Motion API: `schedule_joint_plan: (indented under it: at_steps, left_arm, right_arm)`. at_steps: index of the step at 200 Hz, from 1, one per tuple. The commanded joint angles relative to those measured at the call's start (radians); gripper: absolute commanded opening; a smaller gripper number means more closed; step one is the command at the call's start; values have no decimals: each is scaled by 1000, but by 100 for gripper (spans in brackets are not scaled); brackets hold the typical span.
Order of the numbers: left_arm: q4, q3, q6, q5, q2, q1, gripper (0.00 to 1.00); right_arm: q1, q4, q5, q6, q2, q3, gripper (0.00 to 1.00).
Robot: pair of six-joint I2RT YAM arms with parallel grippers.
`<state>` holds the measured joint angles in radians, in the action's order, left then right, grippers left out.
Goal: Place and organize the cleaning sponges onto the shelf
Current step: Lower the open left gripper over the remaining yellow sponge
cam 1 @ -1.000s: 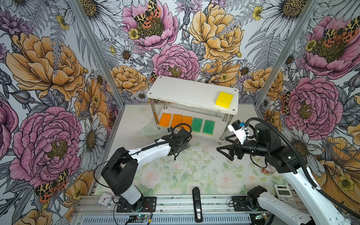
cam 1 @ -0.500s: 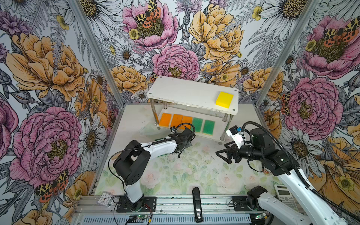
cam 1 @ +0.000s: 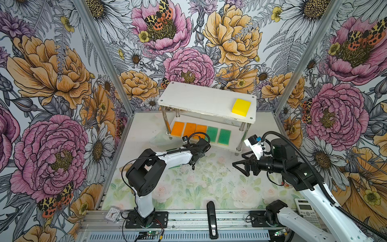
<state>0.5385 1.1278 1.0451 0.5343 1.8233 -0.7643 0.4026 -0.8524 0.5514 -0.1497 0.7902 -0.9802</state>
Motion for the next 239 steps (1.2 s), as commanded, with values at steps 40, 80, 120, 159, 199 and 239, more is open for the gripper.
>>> schedule_joint_plan:
  at_steps: [40, 80, 120, 159, 199, 239]
  left_arm:
    - [-71, -3, -33, 127, 52, -30, 98]
    - [-101, -29, -20, 178, 53, -53, 98]
    - [-101, -45, 8, 236, 66, -87, 98]
    - [-99, -51, 48, 236, 94, -93, 97]
    - [-98, -57, 77, 266, 109, -108, 93]
    - [-87, -41, 81, 262, 136, -102, 88]
  right_arm:
    - [8, 30, 2, -14, -6, 9, 93]
    - [10, 37, 3, -17, -4, 11, 93]
    - [10, 42, 3, -19, -1, 11, 93]
    - [10, 46, 3, -22, 0, 14, 93]
    - [10, 49, 6, -26, -3, 13, 93]
    - [10, 52, 11, -28, -11, 12, 93]
